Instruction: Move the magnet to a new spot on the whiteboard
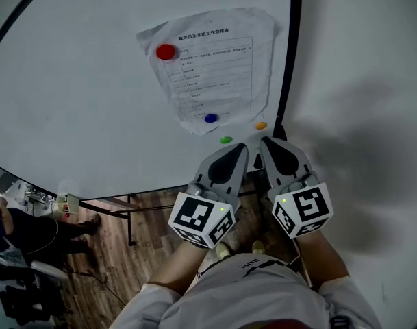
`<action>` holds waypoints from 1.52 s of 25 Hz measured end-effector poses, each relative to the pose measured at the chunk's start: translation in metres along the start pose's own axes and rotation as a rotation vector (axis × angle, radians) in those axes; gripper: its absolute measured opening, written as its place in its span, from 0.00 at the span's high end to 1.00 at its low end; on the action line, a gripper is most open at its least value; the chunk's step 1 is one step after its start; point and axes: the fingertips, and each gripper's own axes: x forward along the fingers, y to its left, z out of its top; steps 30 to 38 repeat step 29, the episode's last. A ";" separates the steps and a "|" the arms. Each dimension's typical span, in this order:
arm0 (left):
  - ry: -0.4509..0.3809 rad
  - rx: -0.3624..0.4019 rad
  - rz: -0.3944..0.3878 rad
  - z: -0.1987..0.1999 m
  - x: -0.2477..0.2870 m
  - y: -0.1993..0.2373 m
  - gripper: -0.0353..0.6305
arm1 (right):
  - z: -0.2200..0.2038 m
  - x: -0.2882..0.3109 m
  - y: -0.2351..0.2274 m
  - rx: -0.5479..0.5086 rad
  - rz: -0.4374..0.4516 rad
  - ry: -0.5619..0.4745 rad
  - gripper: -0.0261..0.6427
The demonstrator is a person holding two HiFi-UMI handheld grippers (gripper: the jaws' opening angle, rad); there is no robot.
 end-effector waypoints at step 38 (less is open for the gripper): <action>0.001 -0.007 0.019 -0.001 0.001 0.007 0.93 | -0.005 0.009 0.005 -0.007 0.013 0.021 0.94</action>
